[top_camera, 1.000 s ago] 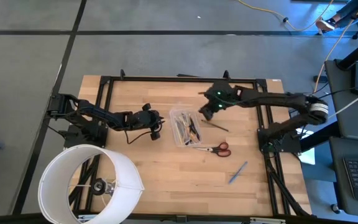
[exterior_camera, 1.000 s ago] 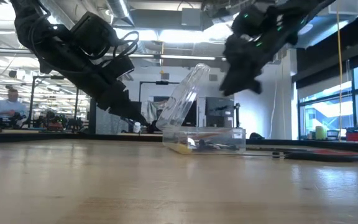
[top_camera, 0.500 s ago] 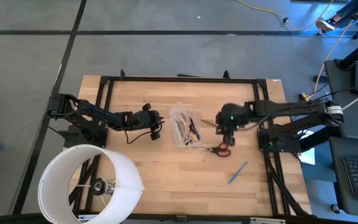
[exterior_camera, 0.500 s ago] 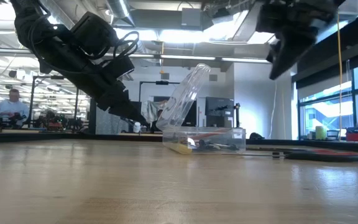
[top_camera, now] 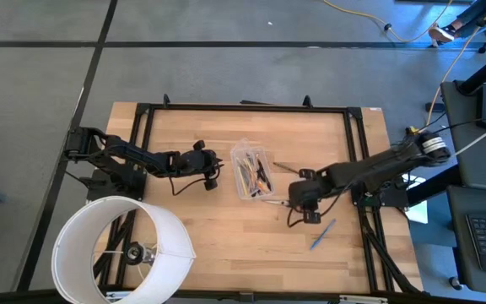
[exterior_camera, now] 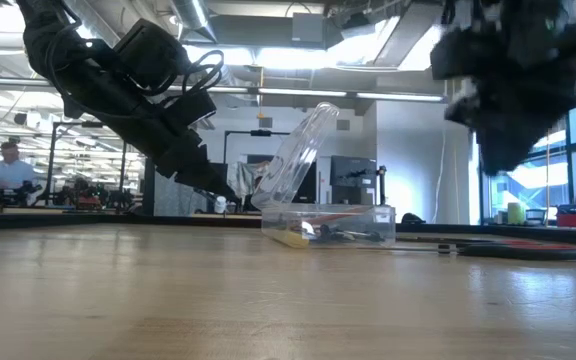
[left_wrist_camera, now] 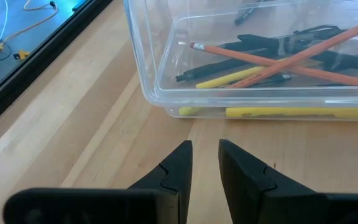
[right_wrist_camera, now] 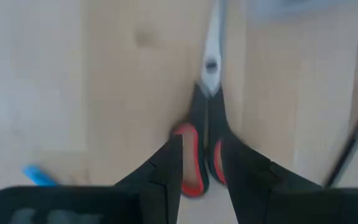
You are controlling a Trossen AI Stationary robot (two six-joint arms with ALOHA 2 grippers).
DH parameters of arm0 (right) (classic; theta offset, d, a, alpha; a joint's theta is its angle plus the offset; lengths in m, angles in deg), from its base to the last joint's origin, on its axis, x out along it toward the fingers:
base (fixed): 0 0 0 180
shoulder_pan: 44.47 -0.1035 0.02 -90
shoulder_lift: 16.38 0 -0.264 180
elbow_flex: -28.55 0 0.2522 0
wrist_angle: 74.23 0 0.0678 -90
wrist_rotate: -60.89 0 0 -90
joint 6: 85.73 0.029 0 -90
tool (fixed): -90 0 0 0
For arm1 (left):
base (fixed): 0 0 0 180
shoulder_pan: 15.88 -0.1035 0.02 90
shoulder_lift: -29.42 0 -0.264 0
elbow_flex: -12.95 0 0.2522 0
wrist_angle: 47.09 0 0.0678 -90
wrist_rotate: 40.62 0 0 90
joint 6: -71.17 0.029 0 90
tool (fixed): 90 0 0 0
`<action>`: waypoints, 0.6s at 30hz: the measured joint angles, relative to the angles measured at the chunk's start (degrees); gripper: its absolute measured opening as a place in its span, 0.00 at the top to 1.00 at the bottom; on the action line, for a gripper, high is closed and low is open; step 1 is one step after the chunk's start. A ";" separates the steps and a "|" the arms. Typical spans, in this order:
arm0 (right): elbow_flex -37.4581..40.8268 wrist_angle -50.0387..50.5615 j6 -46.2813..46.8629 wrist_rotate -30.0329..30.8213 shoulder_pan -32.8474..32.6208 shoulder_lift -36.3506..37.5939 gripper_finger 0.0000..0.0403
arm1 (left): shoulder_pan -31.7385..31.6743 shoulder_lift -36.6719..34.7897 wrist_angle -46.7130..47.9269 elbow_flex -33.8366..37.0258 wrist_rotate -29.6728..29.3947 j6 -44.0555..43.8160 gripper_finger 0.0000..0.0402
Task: Pick & place school supplies into a supply box
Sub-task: Put the black scissors into the transparent supply box
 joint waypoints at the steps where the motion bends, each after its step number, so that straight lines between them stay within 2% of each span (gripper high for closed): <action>1: 0.00 1.19 0.26 0.12 -0.13 -1.24 0.72 | 0.00 0.00 0.00 0.00 0.00 -0.01 0.82; 8: 0.01 3.21 0.00 2.52 -0.13 -6.60 0.72 | 0.00 0.00 0.00 0.00 0.00 -0.07 0.82; 18: 0.00 1.75 0.84 2.62 -0.13 -10.79 0.71 | 0.00 0.00 0.02 0.00 0.01 -0.05 0.82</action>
